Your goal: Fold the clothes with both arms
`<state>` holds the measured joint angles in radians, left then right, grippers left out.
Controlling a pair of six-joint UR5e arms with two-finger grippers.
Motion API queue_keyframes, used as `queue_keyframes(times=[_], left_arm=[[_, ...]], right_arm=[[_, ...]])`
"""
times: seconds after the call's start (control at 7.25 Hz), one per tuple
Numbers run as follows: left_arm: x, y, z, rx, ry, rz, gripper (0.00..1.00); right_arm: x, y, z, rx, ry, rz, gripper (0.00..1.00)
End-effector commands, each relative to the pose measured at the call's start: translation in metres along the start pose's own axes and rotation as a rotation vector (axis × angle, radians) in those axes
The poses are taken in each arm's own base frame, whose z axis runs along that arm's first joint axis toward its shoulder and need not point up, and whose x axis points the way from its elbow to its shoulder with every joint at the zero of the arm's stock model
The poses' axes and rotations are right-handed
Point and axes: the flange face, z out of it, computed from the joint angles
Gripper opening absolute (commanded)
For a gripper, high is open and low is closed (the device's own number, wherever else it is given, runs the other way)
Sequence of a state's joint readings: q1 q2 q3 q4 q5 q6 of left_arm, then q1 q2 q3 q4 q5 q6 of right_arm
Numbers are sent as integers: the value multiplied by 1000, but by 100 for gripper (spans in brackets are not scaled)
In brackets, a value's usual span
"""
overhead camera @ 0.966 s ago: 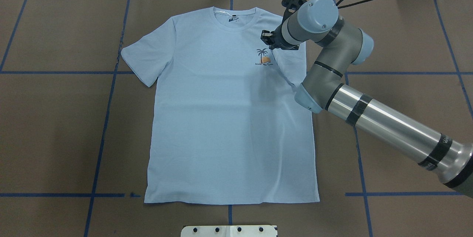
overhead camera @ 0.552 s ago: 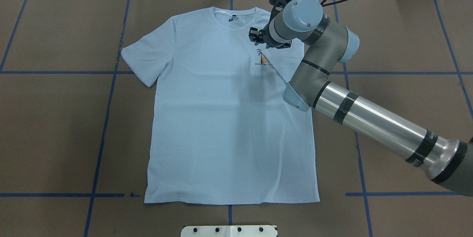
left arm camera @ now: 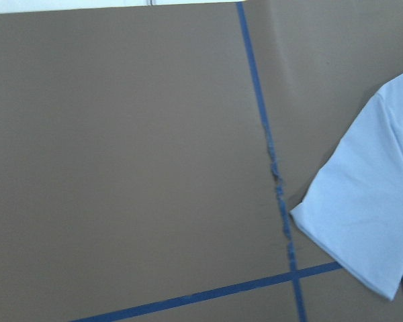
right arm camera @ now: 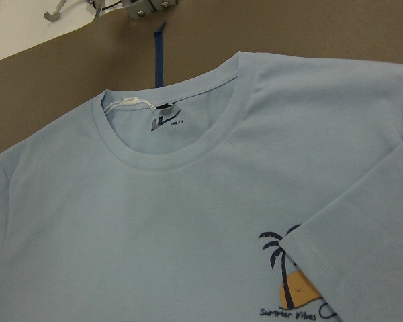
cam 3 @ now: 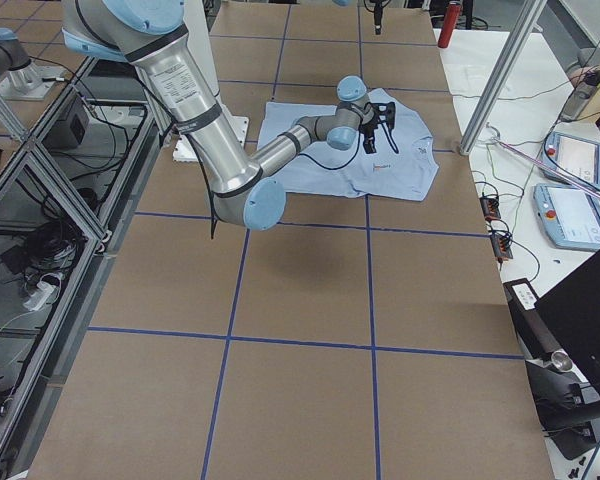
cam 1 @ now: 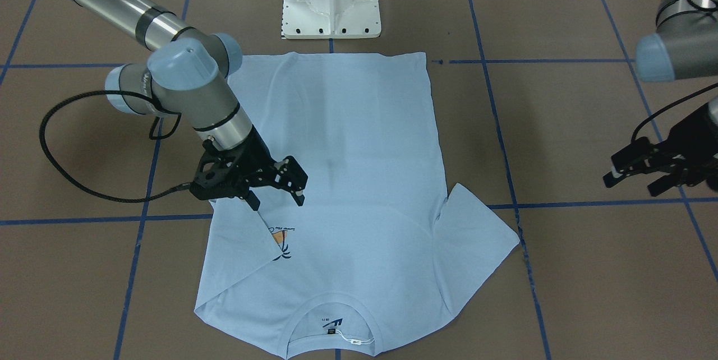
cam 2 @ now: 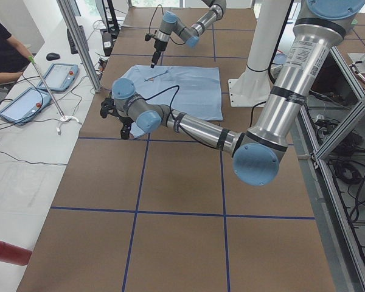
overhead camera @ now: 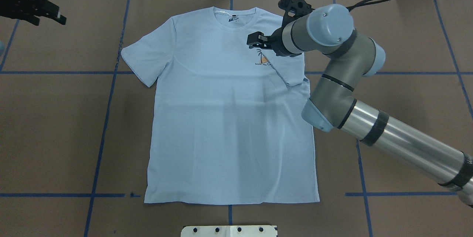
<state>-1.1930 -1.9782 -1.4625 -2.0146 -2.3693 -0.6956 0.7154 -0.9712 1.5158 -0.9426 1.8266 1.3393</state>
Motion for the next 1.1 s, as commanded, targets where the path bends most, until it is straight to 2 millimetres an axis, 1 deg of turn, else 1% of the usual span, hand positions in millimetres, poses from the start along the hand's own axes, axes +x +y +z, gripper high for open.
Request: queue_keyframes(times=[0.0,0.14,0.28,0.41,0.55,0.69,0.83,0.97], left_arm=[[41,-6,97,103,-61,-108,98],[42,3,128,117,-63,-127,90],[47,0,147,95,-75,-139,81],[48,2,152,90,-74,-153,73],[63,17,171,57,-73,-154,68],[71,17,176,75,-83,-154,66],[74,20,182,90,-99,-148,62],[75,21,183,88,-100,-146,60]], right_arm=[[20,18,-42,6,-36,-9,100],[19,20,-47,6,-43,-8,100],[24,21,-48,5,-40,2,100],[25,22,-48,5,-39,2,100],[26,23,-47,3,-37,1,100],[25,24,-48,3,-40,0,100],[27,25,-47,1,-38,0,100],[29,27,-46,-2,-35,1,100]])
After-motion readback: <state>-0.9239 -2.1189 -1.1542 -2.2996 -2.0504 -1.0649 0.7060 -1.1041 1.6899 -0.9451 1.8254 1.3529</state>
